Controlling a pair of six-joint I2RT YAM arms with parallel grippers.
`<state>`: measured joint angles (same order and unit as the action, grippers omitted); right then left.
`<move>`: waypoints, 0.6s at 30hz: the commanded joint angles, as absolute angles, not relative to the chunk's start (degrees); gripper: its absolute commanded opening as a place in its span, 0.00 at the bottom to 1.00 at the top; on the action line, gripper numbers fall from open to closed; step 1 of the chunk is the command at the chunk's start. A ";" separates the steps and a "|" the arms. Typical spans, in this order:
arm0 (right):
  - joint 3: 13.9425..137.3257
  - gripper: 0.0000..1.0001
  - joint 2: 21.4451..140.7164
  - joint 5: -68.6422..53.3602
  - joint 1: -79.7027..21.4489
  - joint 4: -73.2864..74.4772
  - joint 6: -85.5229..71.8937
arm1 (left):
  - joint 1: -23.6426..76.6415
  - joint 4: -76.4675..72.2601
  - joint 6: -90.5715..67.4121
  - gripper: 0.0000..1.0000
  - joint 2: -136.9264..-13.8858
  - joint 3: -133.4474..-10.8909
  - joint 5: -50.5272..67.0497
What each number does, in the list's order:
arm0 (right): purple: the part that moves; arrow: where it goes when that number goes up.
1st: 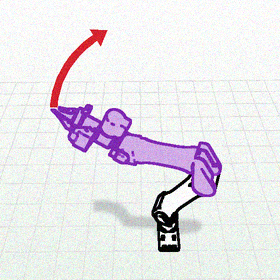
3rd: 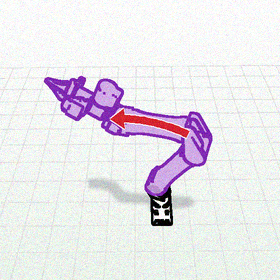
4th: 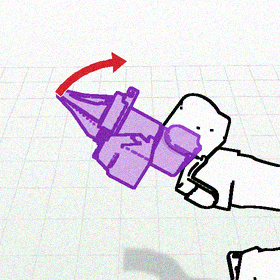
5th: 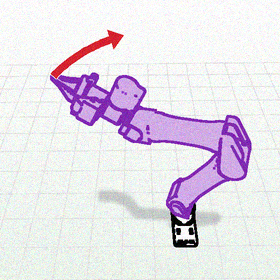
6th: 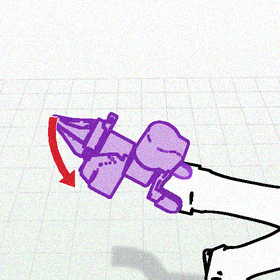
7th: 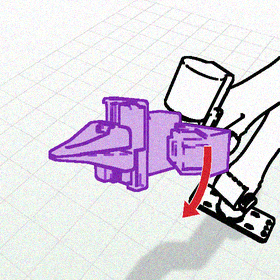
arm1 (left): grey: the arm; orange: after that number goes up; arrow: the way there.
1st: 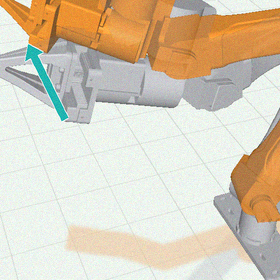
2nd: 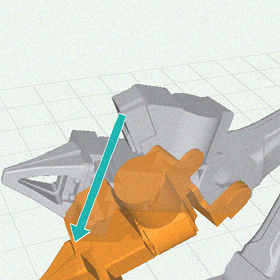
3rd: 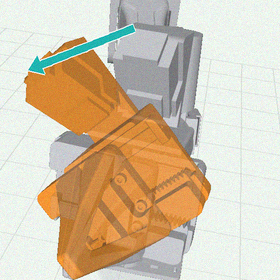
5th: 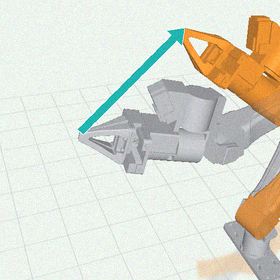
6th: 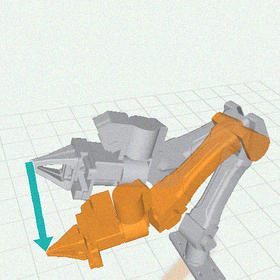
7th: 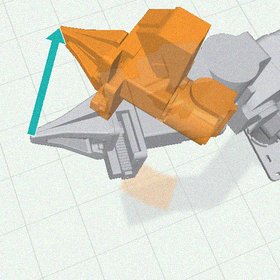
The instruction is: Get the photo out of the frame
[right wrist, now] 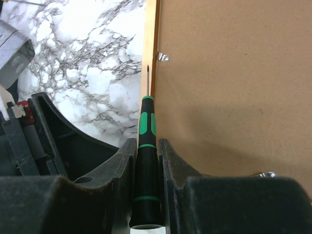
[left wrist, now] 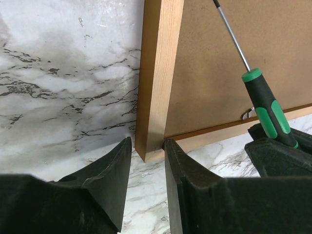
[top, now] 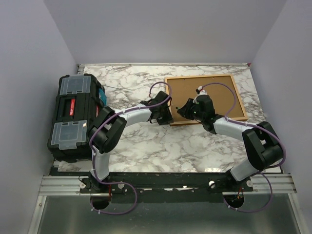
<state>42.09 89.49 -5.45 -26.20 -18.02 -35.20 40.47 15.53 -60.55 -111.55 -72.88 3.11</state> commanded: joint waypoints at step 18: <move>42.99 0.00 95.30 -2.01 -27.42 -19.86 -33.59 | 41.03 14.50 -62.73 0.27 -111.91 -66.48 3.24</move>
<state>42.09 92.90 -4.08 -26.72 -19.07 -34.44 40.51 11.20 -62.78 -111.20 -70.24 3.60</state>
